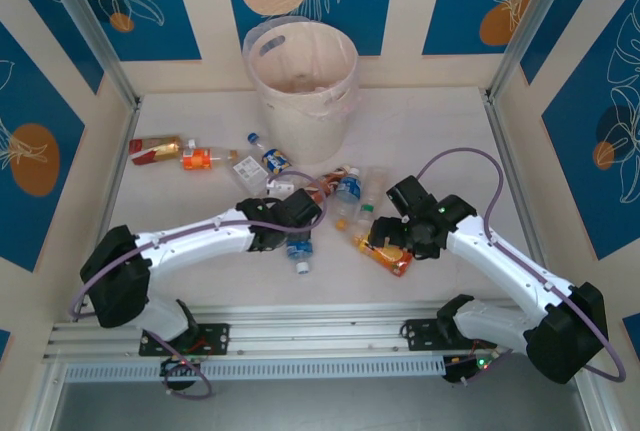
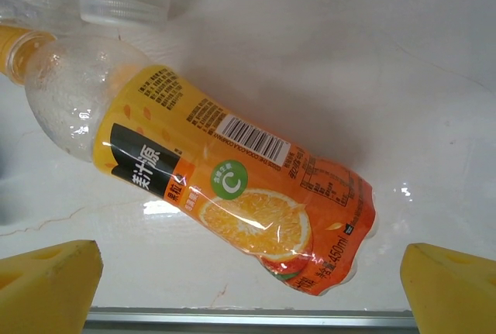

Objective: Put the plastic bottles in the bin

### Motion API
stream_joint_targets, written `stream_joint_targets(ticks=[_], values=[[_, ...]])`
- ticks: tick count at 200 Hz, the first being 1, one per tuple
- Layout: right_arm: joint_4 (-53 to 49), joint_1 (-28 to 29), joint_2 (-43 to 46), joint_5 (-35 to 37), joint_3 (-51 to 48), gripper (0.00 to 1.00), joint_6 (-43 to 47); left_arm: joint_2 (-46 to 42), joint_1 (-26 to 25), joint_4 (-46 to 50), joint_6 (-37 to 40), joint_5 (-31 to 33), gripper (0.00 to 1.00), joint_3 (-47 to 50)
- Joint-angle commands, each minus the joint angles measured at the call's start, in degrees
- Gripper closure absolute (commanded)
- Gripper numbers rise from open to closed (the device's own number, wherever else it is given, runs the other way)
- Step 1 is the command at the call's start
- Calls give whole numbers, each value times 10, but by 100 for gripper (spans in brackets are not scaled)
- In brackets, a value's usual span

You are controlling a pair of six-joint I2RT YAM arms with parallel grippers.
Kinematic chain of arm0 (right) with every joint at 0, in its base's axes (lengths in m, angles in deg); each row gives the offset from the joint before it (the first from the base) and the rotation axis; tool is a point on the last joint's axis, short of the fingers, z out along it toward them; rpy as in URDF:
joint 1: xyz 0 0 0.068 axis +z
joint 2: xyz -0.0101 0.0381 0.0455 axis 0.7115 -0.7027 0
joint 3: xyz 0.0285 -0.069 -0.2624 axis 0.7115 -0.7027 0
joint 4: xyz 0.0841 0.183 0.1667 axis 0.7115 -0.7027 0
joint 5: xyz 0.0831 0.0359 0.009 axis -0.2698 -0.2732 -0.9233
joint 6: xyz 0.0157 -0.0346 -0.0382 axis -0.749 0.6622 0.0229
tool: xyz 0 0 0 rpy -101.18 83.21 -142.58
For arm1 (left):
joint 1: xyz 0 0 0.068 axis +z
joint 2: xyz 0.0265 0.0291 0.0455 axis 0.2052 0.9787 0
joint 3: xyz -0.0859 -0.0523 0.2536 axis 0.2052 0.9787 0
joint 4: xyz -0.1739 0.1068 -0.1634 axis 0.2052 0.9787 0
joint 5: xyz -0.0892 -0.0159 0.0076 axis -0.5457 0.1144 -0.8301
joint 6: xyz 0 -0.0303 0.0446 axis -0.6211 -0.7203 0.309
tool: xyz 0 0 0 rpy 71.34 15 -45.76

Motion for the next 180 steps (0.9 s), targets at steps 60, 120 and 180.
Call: stream_joint_targets(ticks=[60,120,180], values=[[4,5,3,13,22,1,-14,111,28,-67,-5,-122,0,-15],[6,6,12,18,21,1,-15,154,35,-93,-4,-138,9,-6],[5,6,20,24,23,1,-17,160,37,-90,-11,-132,32,8]])
